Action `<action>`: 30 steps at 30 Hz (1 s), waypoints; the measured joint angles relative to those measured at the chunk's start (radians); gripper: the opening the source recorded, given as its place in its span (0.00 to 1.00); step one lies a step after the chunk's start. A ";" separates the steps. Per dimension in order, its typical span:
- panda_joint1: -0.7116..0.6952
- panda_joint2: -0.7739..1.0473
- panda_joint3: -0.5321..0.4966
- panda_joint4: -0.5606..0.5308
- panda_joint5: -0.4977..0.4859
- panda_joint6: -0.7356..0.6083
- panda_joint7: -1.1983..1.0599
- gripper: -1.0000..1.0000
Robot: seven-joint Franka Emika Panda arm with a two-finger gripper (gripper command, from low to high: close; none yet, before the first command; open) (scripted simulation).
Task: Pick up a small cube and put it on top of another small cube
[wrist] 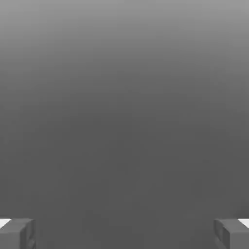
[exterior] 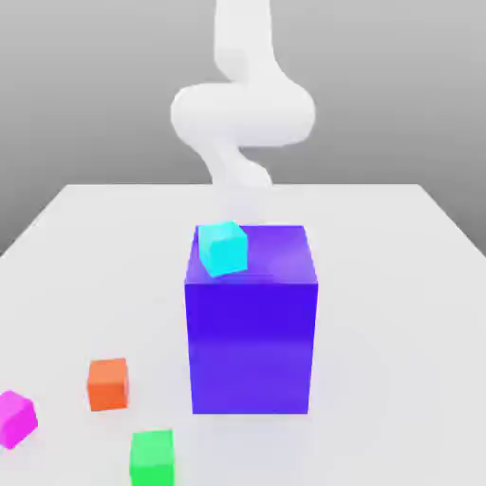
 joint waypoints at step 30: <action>-0.278 1.064 -0.288 -0.027 0.214 0.340 1.115 0.50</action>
